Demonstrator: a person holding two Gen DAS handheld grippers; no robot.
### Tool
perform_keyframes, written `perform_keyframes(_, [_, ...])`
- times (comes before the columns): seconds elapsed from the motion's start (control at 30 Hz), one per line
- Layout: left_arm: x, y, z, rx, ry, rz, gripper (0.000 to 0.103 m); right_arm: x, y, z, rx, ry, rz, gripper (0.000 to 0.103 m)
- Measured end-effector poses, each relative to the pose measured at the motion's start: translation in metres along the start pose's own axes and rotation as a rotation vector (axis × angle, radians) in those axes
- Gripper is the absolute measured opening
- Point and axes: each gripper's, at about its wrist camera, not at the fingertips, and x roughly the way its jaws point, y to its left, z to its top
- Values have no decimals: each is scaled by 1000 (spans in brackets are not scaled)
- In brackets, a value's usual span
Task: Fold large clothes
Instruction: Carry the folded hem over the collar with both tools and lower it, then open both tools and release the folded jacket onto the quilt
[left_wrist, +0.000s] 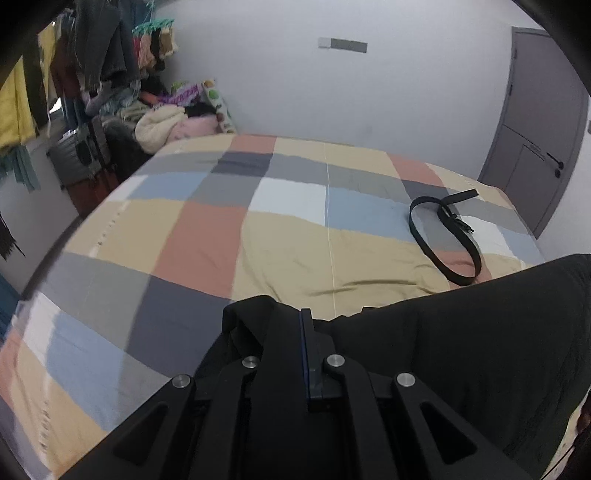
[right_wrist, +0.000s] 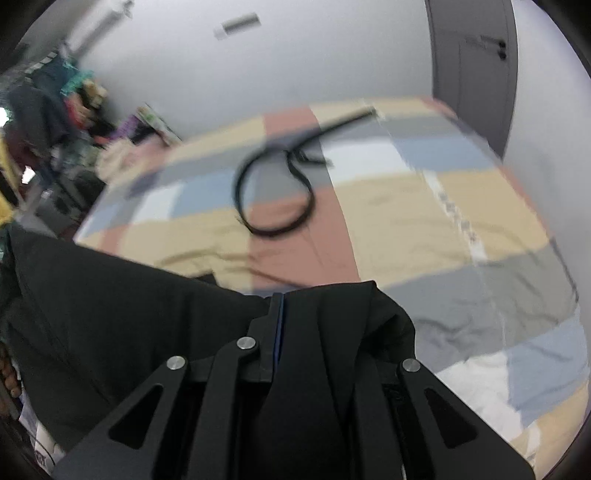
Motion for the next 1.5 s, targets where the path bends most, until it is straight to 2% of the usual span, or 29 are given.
perform_keyframes(0.2, [38, -10, -4, 35, 1, 17, 7, 41, -5, -3, 1, 47, 32, 11])
perform_keyframes(0.47, [75, -1, -16, 2, 44, -23, 7, 74, -1, -5, 43, 73, 95, 10])
perform_keyframes(0.63, [64, 9, -22, -24, 42, -72, 7, 66, -4, -5, 69, 78, 135, 12])
perform_keyframes(0.87, [1, 33, -41, -85, 16, -193, 10, 21, -10, -12, 40, 103, 150, 23])
perform_keyframes(0.97, [-37, 46, -50, -90, 14, -265, 24, -7, -12, -17, 25, 108, 162, 32])
perform_keyframes(1.0, [-47, 49, -51, -92, 5, -279, 39, -16, -12, -19, 20, 105, 165, 36])
perform_keyframes(1.03, [-61, 53, -53, -97, -12, -291, 60, -29, -11, -21, 8, 102, 169, 39])
perform_keyframes(1.1, [-90, 61, -58, -103, -59, -294, 79, -49, -8, -26, -16, 96, 163, 43])
perform_keyframes(1.13, [-108, 65, -61, -96, -90, -296, 79, -57, -7, -28, -25, 92, 162, 47])
perform_keyframes(1.27, [-149, 68, -71, -69, -129, -311, 79, -94, 4, -38, -95, 86, 161, 57])
perform_keyframes(1.33, [-160, 66, -75, -55, -134, -313, 79, -108, 8, -42, -132, 77, 143, 77])
perform_keyframes(1.37, [-165, 63, -78, -44, -139, -320, 79, -118, 11, -44, -154, 64, 119, 80])
perform_keyframes(1.5, [-169, 45, -84, -1, -149, -324, 79, -149, 21, -48, -210, -3, 80, 81])
